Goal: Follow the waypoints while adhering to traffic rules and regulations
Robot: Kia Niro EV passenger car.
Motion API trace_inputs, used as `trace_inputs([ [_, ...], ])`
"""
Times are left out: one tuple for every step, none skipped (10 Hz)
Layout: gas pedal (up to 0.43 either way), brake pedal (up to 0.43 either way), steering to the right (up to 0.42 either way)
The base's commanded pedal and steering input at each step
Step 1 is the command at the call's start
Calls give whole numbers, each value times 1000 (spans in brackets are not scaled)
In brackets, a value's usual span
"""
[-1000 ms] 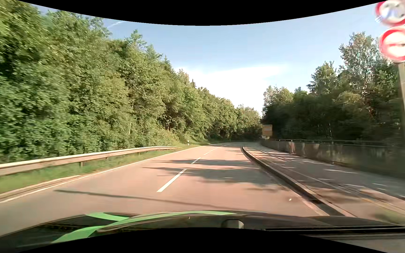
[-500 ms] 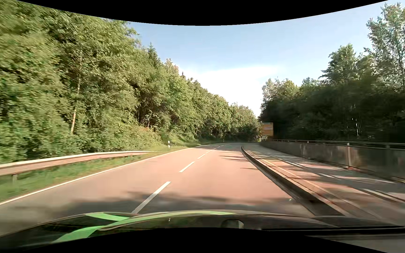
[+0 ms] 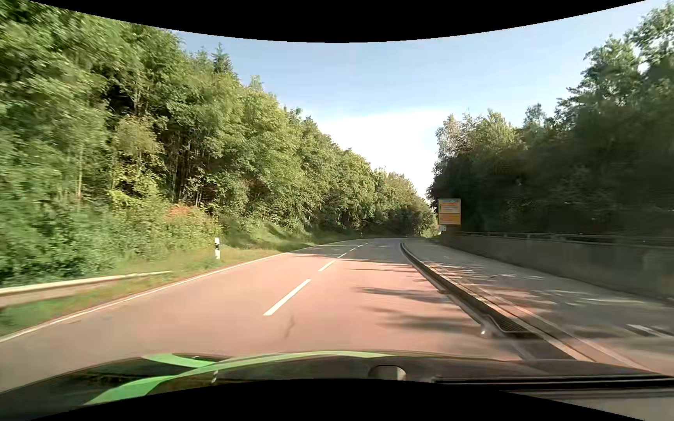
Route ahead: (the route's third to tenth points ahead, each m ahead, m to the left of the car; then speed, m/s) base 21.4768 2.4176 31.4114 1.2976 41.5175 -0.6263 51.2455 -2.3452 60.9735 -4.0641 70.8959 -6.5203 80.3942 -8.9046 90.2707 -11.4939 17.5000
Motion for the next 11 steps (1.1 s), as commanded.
trace_inputs([
  [138, 0, 18],
  [150, 0, 18],
  [157, 0, 18],
  [177, 0, 19],
  [177, 0, 18],
  [177, 0, 18],
  [177, 0, 18],
  [177, 0, 18],
  [177, 0, 18],
  [177, 0, 18],
  [150, 0, 18],
])
